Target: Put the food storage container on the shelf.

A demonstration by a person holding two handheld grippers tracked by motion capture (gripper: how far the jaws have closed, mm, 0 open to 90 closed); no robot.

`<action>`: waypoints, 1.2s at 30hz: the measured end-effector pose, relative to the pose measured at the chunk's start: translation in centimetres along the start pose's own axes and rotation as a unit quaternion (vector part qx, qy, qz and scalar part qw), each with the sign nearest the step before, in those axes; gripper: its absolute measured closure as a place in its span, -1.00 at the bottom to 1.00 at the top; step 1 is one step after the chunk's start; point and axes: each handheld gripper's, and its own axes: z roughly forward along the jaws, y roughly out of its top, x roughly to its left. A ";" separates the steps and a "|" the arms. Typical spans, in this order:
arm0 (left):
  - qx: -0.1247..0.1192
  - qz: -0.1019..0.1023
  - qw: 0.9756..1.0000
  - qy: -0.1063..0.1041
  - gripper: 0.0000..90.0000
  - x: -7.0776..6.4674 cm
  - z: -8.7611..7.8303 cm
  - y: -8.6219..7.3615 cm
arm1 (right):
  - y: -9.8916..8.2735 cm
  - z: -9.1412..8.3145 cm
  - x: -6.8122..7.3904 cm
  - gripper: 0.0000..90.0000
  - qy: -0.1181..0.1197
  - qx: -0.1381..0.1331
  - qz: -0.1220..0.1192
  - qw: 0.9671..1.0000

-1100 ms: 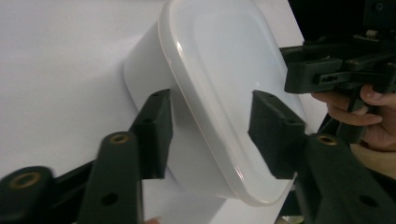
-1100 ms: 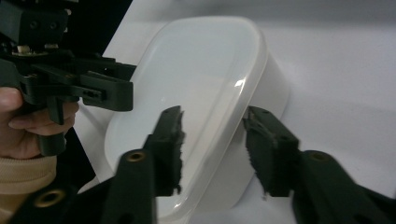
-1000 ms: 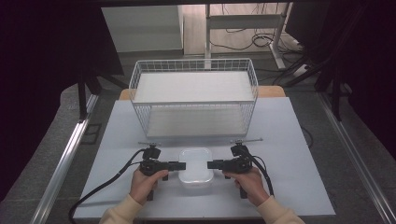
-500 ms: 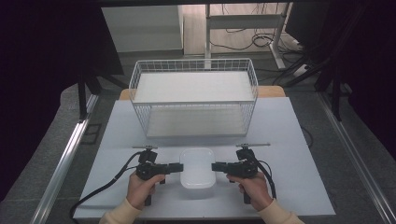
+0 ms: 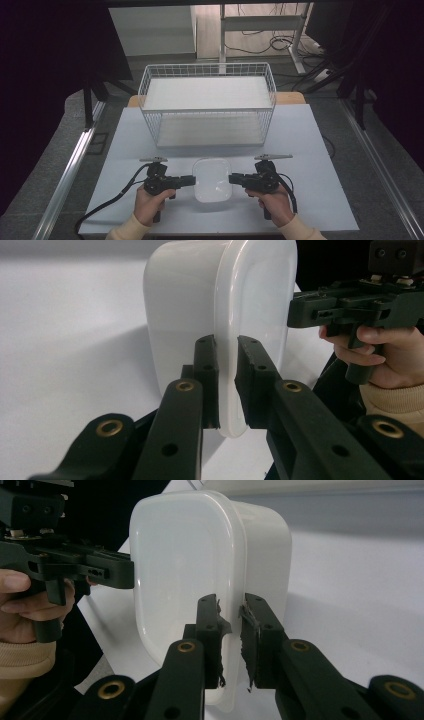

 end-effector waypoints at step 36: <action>-0.057 0.094 0.993 0.030 0.78 -4.4 -4.1 6.6 | 7.5 -3.8 4.6 0.76 -0.016 -0.072 -0.130 0.989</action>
